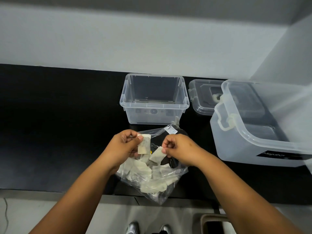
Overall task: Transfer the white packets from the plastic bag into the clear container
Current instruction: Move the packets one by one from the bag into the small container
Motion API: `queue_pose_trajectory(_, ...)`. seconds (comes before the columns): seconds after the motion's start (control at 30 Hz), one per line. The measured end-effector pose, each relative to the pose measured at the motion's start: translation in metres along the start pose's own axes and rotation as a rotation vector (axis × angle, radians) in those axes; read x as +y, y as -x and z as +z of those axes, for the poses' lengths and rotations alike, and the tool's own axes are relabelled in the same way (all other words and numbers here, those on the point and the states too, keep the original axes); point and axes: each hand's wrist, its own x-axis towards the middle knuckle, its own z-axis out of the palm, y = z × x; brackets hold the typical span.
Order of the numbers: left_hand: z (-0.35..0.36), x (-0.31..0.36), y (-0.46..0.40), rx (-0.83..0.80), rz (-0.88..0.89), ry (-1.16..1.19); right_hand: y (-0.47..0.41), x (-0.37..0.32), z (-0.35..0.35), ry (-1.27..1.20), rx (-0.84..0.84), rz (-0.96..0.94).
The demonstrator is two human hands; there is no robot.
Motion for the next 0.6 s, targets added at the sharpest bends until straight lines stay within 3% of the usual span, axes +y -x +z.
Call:
queue_pose_trajectory(0.37,0.006,0.057,-0.01,0.045,0.177,-0.051,0.004,-0.051,-0.068,0.165,0.073,-0.247)
queue_pose_trajectory(0.6,-0.021,0.117,-0.05,0.112,0.331,-0.098,-0.035,-0.1,-0.114,0.129,0.181,-0.339)
